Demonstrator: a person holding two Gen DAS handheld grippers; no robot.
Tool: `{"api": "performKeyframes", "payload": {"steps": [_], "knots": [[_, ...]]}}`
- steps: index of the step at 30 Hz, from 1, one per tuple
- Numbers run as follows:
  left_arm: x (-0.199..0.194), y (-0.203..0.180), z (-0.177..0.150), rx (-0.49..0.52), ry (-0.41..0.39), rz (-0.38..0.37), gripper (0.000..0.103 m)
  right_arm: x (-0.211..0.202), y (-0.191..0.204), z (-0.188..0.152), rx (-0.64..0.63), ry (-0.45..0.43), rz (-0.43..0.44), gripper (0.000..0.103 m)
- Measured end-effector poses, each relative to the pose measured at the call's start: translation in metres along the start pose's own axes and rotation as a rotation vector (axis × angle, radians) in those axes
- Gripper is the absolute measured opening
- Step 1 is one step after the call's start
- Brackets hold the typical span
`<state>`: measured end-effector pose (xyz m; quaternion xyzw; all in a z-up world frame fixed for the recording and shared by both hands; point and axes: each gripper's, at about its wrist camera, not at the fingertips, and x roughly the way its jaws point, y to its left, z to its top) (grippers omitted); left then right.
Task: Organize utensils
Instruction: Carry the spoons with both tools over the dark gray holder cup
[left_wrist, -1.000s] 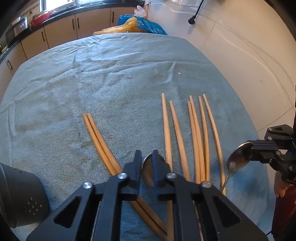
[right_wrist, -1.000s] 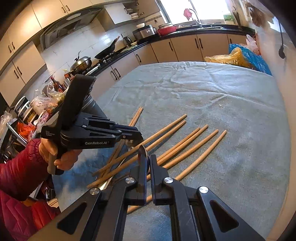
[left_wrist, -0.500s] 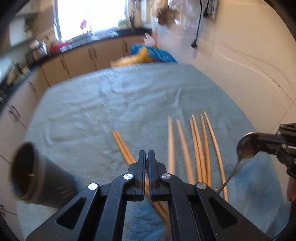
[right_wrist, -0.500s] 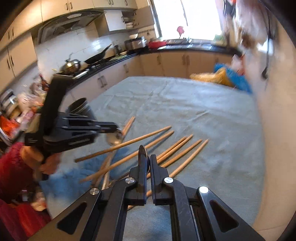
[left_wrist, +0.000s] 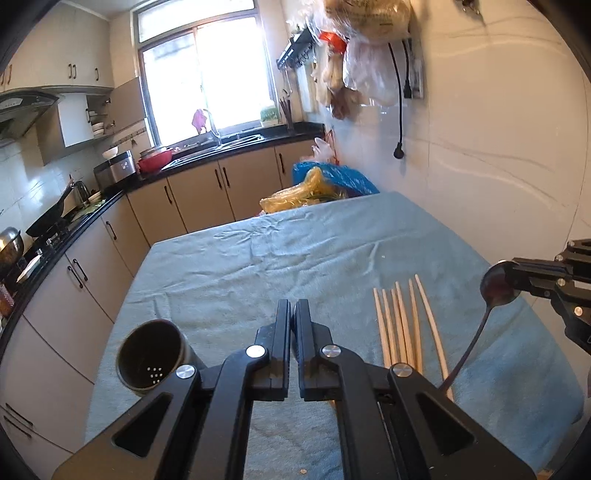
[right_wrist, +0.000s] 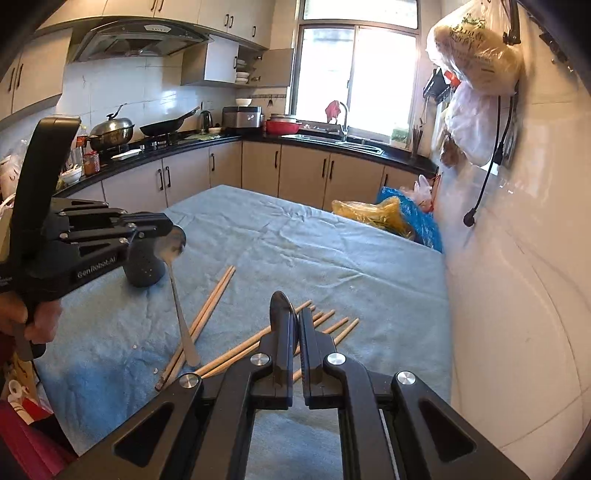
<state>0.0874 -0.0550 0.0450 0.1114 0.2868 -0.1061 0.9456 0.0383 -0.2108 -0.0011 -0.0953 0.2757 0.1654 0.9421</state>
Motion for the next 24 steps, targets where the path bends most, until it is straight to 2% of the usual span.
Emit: {"api": "performKeyframes", "payload": {"steps": [7,13,24], "knots": [[-0.018,0.015,0.003,-0.021,-0.03,0.013,0.003,-0.011,0.007,0.011,0.003,-0.026,-0.013,0.004],[-0.042,0.045,0.014,-0.063,-0.068,0.022,0.003,-0.014,0.018,0.033,0.001,-0.046,-0.021,0.004],[-0.077,0.131,0.03,-0.17,-0.118,0.084,0.003,0.002,0.058,0.108,0.009,-0.125,0.025,0.003]]}}
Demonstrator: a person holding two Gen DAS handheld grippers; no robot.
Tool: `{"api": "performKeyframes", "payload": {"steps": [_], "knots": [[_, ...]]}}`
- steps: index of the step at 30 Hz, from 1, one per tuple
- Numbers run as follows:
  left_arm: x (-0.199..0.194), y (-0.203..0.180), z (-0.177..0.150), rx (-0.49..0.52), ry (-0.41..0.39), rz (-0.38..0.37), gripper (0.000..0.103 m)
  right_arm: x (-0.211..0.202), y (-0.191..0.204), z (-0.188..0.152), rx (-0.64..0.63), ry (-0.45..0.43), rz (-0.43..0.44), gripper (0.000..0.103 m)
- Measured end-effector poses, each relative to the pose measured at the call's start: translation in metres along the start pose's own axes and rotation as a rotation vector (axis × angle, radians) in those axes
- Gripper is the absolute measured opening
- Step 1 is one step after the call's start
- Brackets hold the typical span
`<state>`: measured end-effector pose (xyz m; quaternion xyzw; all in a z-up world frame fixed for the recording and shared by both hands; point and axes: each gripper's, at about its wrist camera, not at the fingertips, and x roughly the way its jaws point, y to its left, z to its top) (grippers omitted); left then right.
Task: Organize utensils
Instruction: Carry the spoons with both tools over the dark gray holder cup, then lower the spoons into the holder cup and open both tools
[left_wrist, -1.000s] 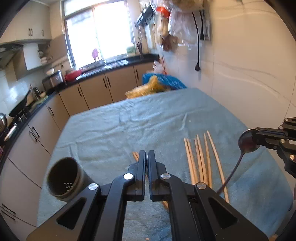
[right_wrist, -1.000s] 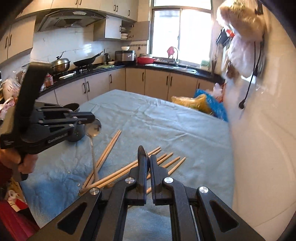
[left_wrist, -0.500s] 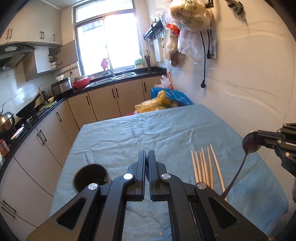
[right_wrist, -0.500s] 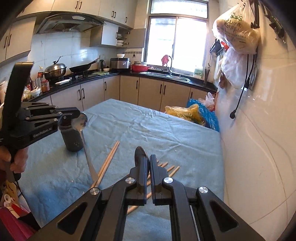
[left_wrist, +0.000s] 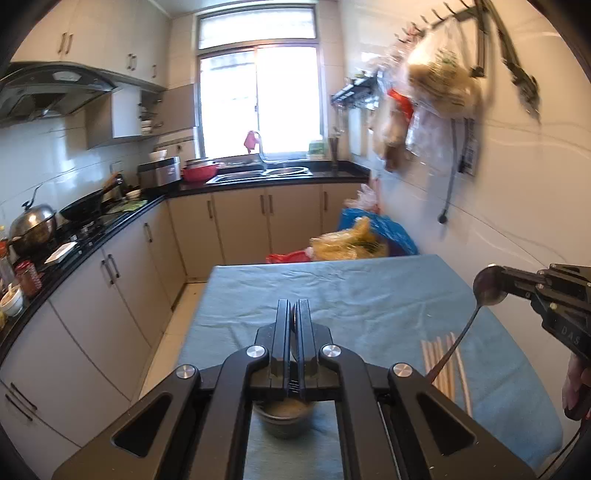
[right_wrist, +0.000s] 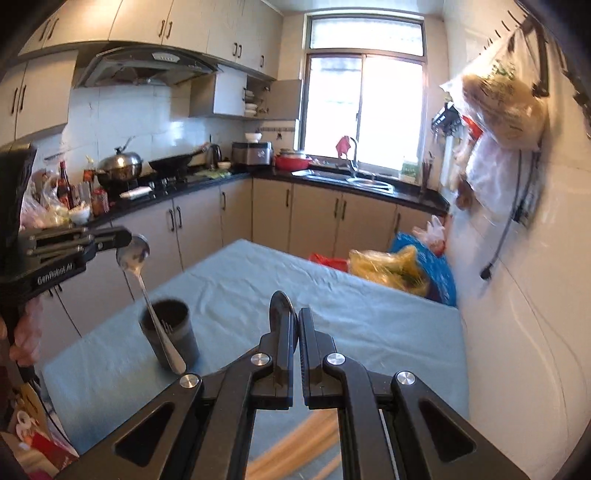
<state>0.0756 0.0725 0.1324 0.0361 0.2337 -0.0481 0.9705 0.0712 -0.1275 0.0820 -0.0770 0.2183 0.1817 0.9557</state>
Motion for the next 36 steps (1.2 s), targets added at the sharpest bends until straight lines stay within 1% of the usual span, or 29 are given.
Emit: {"api": "performKeyframes", "payload": {"steps": [7,10,12,18,21,29,36], "knots": [[0.01,0.042,0.005,-0.061,0.005,0.043,0.003,0.034,0.039,0.038,-0.014,-0.023,0.033,0.004],[0.019,0.052,0.001,-0.079,0.012,0.064,0.003,0.053,0.056,0.044,-0.02,-0.014,0.039,0.004],[0.025,0.057,-0.001,-0.082,0.014,0.081,0.003,0.067,0.067,0.046,-0.034,-0.005,0.027,0.004],[0.047,0.058,-0.012,-0.068,0.05,0.109,0.003,0.103,0.084,0.039,-0.049,0.061,0.038,0.004],[0.056,0.061,-0.02,-0.074,0.071,0.106,0.003,0.119,0.093,0.031,-0.067,0.097,0.034,0.004],[0.069,0.063,-0.034,-0.087,0.106,0.093,0.003,0.141,0.1,0.014,-0.091,0.155,0.041,0.004],[0.069,0.06,-0.04,-0.086,0.103,0.085,0.003,0.15,0.104,0.006,-0.092,0.19,0.053,0.004]]}}
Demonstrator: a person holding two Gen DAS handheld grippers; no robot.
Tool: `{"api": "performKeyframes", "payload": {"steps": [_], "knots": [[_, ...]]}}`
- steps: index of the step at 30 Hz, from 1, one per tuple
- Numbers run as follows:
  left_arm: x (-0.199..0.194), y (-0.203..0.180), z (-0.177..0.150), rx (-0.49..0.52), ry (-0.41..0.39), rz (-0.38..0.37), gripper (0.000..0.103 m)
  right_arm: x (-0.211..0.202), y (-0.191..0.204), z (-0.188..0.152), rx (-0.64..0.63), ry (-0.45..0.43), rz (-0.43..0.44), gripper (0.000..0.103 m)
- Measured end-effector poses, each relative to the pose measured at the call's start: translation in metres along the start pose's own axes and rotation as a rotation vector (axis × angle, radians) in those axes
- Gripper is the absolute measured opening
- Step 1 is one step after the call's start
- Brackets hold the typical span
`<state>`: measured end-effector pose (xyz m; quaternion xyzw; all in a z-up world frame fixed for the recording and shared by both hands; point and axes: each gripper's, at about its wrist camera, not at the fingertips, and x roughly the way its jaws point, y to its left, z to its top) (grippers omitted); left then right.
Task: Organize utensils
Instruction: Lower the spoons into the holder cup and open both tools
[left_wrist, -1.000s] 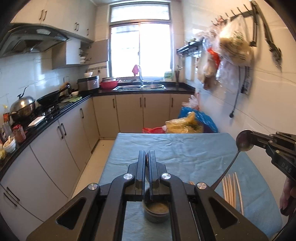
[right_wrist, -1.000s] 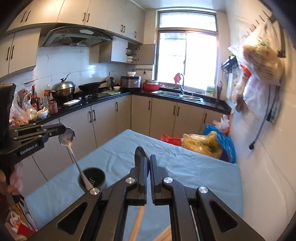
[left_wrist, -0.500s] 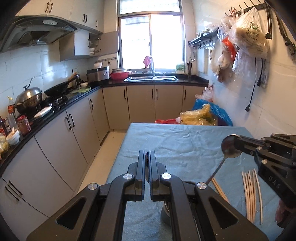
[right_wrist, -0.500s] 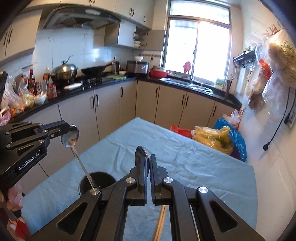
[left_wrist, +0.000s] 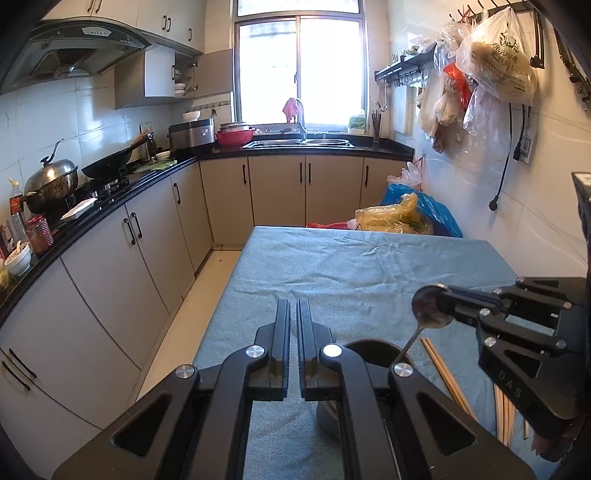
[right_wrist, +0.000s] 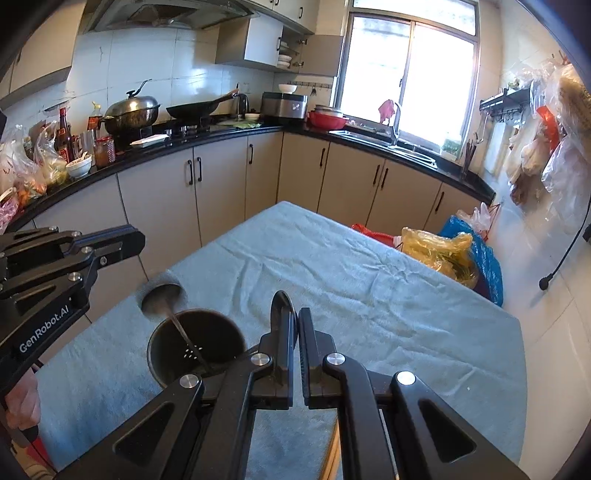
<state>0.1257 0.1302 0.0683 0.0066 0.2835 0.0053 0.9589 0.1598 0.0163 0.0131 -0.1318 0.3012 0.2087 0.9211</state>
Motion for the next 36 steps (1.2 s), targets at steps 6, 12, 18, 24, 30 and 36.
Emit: {"api": "performKeyframes", "payload": {"steps": [6,12,18,24,30,36], "knots": [[-0.003,0.002,0.0,-0.006,-0.003,-0.003,0.003,0.0,0.002,-0.003,0.026,0.013,0.037,0.005],[-0.006,0.001,0.001,-0.007,-0.009,-0.003,0.003,-0.012,0.003,0.0,0.044,-0.005,0.058,0.007],[-0.019,-0.001,0.0,-0.007,-0.024,-0.008,0.003,-0.022,0.0,0.005,0.075,-0.023,0.086,0.009],[-0.032,-0.004,-0.001,-0.003,-0.038,-0.01,0.006,-0.036,-0.002,0.008,0.085,-0.055,0.093,0.01],[-0.046,-0.006,-0.004,-0.008,-0.052,-0.012,0.006,-0.054,-0.006,0.005,0.114,-0.086,0.113,0.01],[-0.065,-0.016,-0.018,-0.015,-0.063,-0.015,0.013,-0.079,-0.022,-0.018,0.213,-0.113,0.18,0.014]]}}
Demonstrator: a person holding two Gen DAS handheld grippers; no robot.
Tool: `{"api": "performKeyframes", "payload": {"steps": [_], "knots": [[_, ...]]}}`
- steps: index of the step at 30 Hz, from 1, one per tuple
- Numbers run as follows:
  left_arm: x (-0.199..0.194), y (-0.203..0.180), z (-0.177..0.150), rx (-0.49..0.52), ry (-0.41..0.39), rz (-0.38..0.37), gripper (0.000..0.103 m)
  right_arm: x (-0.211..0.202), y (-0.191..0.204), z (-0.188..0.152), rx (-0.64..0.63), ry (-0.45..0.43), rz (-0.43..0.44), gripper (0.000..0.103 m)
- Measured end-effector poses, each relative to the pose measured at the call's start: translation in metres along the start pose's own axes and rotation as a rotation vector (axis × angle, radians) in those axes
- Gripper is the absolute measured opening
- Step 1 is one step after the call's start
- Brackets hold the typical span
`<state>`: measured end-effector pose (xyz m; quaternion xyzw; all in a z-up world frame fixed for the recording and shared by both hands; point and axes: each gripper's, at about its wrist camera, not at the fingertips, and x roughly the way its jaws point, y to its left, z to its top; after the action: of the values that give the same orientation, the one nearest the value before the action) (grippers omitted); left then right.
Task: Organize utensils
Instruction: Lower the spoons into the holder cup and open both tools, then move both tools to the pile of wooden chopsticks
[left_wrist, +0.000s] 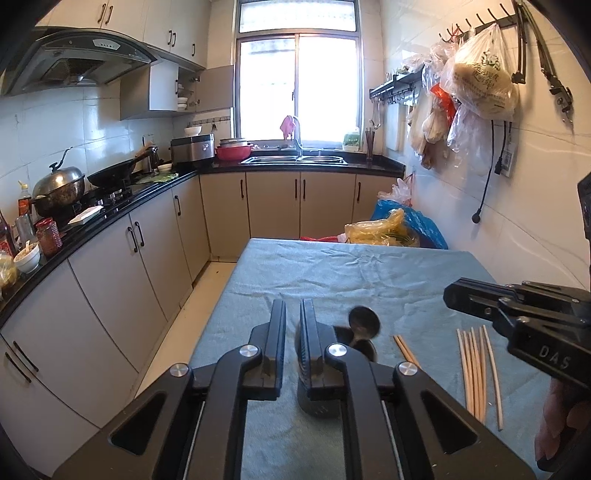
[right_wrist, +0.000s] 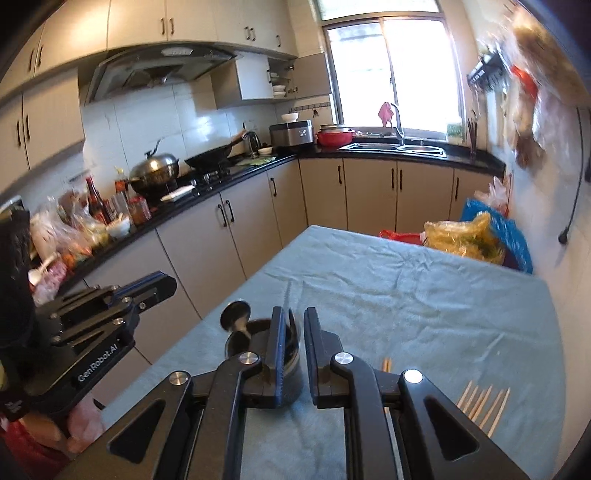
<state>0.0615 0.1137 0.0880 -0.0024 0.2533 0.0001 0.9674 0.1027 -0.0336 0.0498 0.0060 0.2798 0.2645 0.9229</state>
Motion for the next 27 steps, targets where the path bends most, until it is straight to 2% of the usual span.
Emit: {"api": "performKeyframes", "payload": {"steps": [1,4,8,12,20,27], "knots": [[-0.002,-0.002,-0.003,-0.002,0.002,-0.002,0.02,-0.006,-0.003,-0.006,0.015,-0.004,-0.001,0.017],[-0.009,-0.012,-0.019,-0.004,0.01,0.003,0.025,-0.02,-0.009,-0.025,0.049,-0.012,0.003,0.026],[-0.011,-0.032,-0.042,0.005,0.046,-0.01,0.026,-0.034,-0.02,-0.049,0.096,-0.001,-0.005,0.027],[-0.01,-0.052,-0.063,0.026,0.075,-0.017,0.035,-0.045,-0.028,-0.075,0.117,0.011,-0.024,0.027],[0.003,-0.093,-0.098,0.094,0.157,-0.06,0.035,-0.056,-0.059,-0.116,0.216,0.067,-0.06,0.027],[0.014,-0.109,-0.111,0.127,0.189,-0.068,0.036,-0.059,-0.078,-0.128,0.259,0.092,-0.108,0.027]]}}
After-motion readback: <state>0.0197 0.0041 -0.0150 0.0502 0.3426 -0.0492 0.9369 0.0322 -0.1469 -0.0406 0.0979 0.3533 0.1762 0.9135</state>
